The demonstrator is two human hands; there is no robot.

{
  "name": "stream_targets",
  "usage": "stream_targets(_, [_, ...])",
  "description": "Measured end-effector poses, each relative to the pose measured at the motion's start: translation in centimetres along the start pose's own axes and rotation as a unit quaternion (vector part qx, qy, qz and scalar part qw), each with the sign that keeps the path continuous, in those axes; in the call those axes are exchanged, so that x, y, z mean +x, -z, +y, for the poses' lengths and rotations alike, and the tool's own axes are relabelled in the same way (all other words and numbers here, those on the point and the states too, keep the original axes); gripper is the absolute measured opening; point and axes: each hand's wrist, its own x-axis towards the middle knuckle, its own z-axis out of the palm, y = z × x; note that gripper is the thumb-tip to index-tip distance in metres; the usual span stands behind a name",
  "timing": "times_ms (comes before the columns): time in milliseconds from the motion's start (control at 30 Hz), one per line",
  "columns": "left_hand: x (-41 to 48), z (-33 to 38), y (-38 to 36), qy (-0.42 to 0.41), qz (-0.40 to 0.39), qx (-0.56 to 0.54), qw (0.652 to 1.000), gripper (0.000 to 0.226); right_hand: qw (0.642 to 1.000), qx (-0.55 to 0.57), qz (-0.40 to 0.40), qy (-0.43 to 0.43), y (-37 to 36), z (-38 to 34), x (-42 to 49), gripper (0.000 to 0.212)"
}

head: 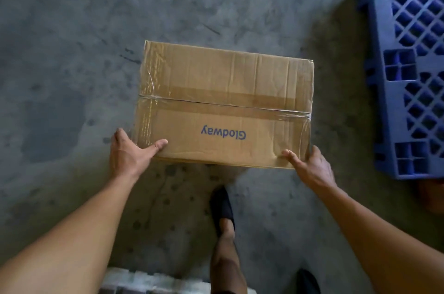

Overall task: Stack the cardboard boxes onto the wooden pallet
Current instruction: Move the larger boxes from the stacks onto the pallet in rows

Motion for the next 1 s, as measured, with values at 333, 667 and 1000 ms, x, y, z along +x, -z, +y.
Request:
stream_targets(333, [-1.9, 0.7, 3.0, -0.039, -0.048, -0.139, 0.988, 0.087, 0.976, 0.199, 0.005, 0.092, 4.9, -1.2, -2.0, 0.053])
stream_targets(667, [-16.0, 1.3, 4.5, 0.026, -0.011, -0.378, 0.925, 0.105, 0.942, 0.284, -0.043, 0.171, 13.9, -0.5, -5.9, 0.086])
stream_targets(1000, [-38.7, 1.3, 3.4, 0.087, 0.148, -0.523, 0.835, 0.099, 0.9, 0.217, -0.155, 0.345, 24.1, 1.1, -11.8, 0.092])
